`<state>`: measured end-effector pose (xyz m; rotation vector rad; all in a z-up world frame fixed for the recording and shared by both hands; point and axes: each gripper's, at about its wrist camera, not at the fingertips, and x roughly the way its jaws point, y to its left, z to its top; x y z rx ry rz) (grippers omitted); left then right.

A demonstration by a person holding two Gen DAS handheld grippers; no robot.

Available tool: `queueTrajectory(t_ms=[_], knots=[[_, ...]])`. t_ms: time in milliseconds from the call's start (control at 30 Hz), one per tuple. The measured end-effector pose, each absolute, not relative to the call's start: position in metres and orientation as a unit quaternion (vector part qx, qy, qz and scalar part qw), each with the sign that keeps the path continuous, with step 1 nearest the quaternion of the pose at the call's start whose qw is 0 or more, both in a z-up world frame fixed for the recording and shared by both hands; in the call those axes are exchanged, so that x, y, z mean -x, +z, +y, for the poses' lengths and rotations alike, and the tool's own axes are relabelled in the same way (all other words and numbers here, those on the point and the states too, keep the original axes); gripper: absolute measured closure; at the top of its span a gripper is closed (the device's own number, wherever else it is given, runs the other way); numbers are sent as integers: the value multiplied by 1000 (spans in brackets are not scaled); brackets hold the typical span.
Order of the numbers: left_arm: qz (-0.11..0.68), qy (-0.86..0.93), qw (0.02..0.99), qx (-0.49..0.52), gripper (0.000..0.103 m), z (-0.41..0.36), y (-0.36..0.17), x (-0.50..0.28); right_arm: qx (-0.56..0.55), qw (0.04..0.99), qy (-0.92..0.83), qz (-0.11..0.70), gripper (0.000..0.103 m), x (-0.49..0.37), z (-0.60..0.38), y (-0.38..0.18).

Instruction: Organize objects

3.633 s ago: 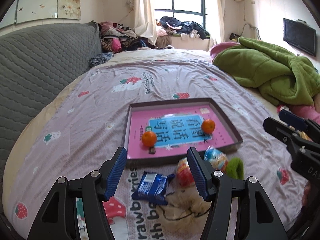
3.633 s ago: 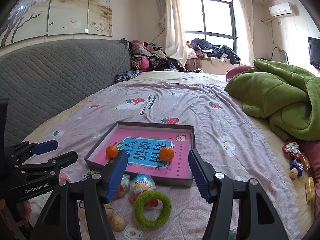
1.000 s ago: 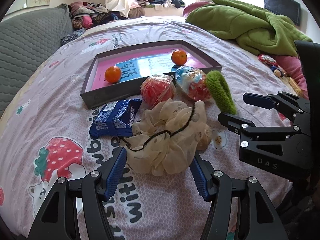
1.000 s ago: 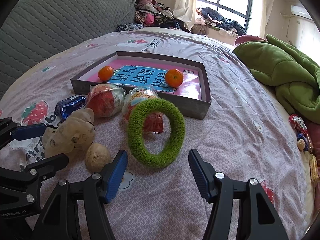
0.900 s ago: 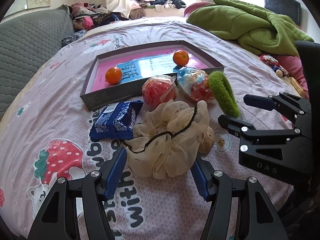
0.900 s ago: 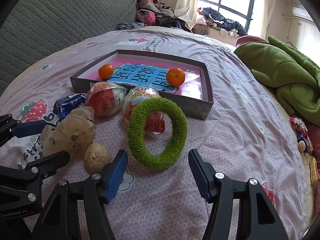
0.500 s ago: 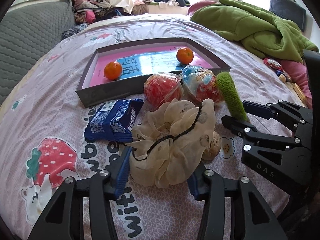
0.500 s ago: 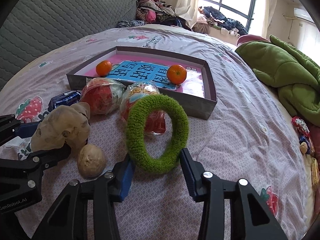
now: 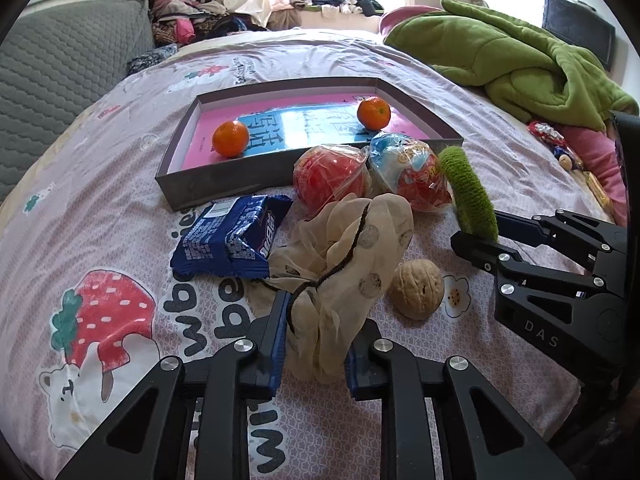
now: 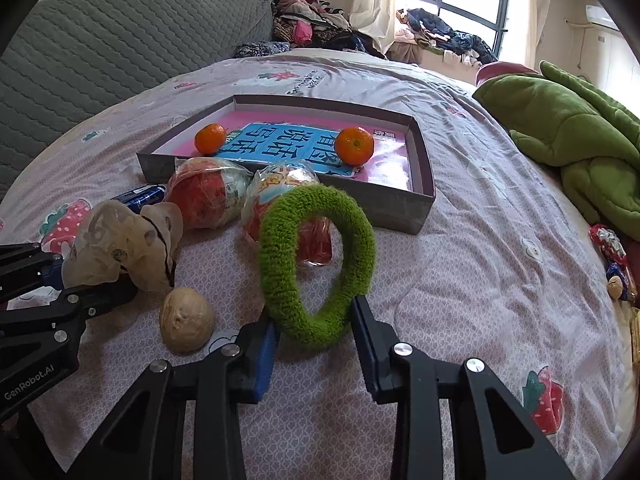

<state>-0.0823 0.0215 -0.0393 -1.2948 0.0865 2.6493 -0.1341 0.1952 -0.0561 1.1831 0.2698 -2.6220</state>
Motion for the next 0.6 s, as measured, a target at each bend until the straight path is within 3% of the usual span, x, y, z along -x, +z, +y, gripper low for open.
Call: queueTrajectory(t_ms=[600], knots=[[20, 895, 106, 432, 84, 16, -32, 62, -403, 147, -901, 65, 86, 120, 206, -45]])
